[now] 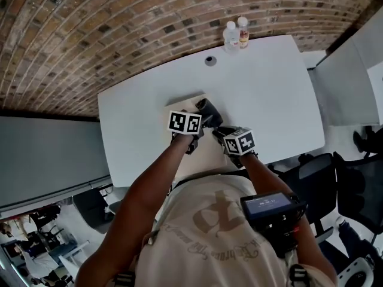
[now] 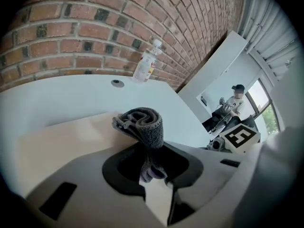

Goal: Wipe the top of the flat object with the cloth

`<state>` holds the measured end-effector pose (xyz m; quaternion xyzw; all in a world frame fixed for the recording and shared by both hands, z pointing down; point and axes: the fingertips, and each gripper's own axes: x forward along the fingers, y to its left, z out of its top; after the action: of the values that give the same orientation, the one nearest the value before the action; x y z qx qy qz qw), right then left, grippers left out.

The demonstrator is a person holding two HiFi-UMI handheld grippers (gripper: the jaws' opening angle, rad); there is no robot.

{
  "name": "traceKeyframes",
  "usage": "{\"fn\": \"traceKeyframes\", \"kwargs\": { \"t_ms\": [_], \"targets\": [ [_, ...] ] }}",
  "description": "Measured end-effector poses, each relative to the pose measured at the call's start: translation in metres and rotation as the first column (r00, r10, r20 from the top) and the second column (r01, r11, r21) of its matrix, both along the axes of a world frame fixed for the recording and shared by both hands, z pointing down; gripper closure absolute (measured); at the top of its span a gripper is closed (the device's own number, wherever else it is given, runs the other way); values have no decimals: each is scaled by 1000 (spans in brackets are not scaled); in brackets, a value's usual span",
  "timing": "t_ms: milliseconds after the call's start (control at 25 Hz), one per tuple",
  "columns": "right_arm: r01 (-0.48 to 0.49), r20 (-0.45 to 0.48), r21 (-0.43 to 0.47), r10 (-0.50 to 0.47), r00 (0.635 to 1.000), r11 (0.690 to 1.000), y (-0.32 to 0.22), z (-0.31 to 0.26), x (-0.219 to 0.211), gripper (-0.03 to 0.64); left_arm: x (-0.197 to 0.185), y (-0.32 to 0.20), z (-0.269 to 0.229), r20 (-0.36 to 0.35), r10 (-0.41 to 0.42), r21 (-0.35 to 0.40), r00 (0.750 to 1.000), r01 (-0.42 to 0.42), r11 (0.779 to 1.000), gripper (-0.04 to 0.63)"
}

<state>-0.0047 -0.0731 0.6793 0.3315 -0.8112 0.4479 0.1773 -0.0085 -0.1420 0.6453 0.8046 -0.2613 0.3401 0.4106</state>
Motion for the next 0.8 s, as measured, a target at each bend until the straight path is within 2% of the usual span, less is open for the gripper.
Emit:
{"fn": "traceKeyframes", "kwargs": {
  "t_ms": [280,600,800],
  "targets": [
    [40,-15,12,-40,999,999,-1,0,1,482,-38,2,6,59,-59,-10,997,60,998,491],
    [34,-24,0,-34,999,999,0,3,2,482,-114,8,4,95,-146,-8,985,148,989,491],
    [7,-47,-2,-7,999,1000,2,5,0,482,-168,15,2,98,-229,2,969,230,973,491]
  ]
}}
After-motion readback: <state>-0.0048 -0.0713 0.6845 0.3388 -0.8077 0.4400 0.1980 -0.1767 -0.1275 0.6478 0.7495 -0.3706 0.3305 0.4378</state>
